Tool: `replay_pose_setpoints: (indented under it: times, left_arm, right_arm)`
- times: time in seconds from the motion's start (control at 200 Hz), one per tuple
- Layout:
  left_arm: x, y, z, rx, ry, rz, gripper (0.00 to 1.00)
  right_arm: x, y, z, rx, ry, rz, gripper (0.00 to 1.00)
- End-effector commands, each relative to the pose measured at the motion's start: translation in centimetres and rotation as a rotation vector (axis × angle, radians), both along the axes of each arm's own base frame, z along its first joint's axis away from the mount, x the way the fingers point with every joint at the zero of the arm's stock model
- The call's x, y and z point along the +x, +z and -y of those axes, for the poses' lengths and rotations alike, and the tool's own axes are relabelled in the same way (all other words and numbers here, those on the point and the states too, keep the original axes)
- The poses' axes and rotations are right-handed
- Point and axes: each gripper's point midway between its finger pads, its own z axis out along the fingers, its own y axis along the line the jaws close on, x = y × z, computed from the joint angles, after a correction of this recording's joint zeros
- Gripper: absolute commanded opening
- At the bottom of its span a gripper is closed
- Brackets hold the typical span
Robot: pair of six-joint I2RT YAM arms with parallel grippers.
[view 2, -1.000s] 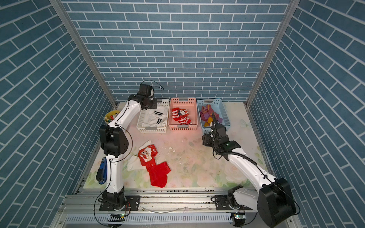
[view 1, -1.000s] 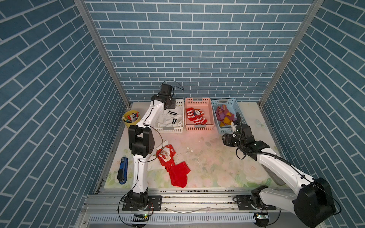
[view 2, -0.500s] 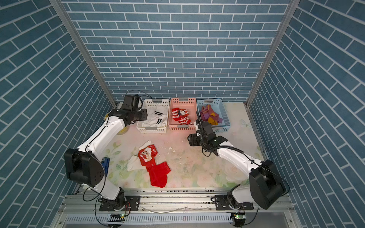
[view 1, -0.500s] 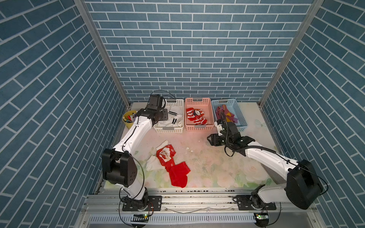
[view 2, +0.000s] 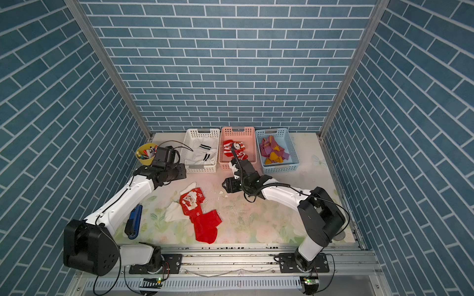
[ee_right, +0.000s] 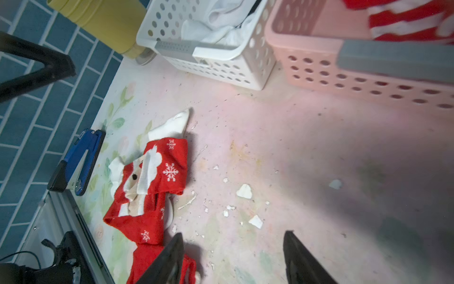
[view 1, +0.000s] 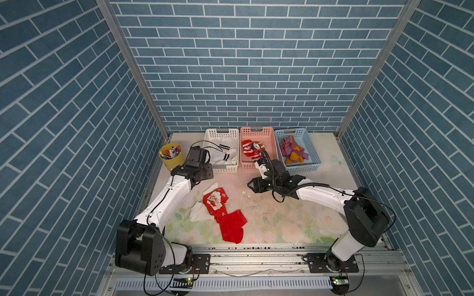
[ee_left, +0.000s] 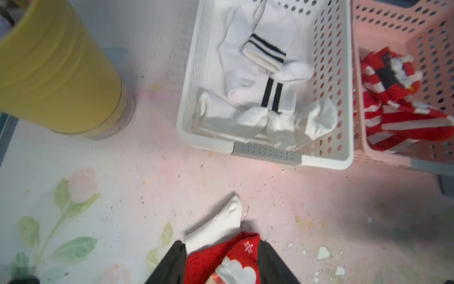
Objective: Sort the socks into the basket by color
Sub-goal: Place the sock in the bin, then pick up the sock at the center of the board.
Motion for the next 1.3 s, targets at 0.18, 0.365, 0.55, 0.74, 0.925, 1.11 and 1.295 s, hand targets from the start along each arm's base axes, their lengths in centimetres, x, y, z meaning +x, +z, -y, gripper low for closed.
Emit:
replay_pose_setpoints:
  times: [0.18, 0.365, 0.55, 0.74, 0.925, 1.11, 1.295]
  left_arm:
    - [-1.4, -1.8, -0.3, -0.048, 0.052, -0.017, 0.54]
    - [-2.3, -1.4, -0.5, -0.051, 0.058, -0.011, 0.54]
    - [-2.8, -0.9, -0.9, -0.04, 0.061, -0.003, 0.54]
    - [-3.6, 0.1, -1.1, -0.036, 0.063, 0.012, 0.54]
    - [-4.3, 0.6, -1.5, -0.028, 0.068, 0.018, 0.55]
    - [-4.7, 0.4, -1.5, -0.032, 0.064, 0.013, 0.55]
    - [-4.9, 0.3, -1.5, -0.032, 0.064, 0.008, 0.55]
  right_arm:
    - [-2.3, -1.1, -7.1, 0.055, 0.135, -0.063, 0.63]
    - [-3.1, -2.3, -9.5, 0.05, 0.186, -0.096, 0.63]
    - [-3.4, -3.5, -11.0, 0.036, 0.221, -0.124, 0.62]
    - [-3.7, -5.0, -12.3, 0.029, 0.244, -0.159, 0.6]
    - [-3.9, -6.2, -13.1, 0.016, 0.256, -0.183, 0.58]
    - [-4.1, -7.1, -13.5, 0.01, 0.265, -0.209, 0.55]
    - [-4.3, -7.5, -13.9, 0.01, 0.271, -0.221, 0.51]
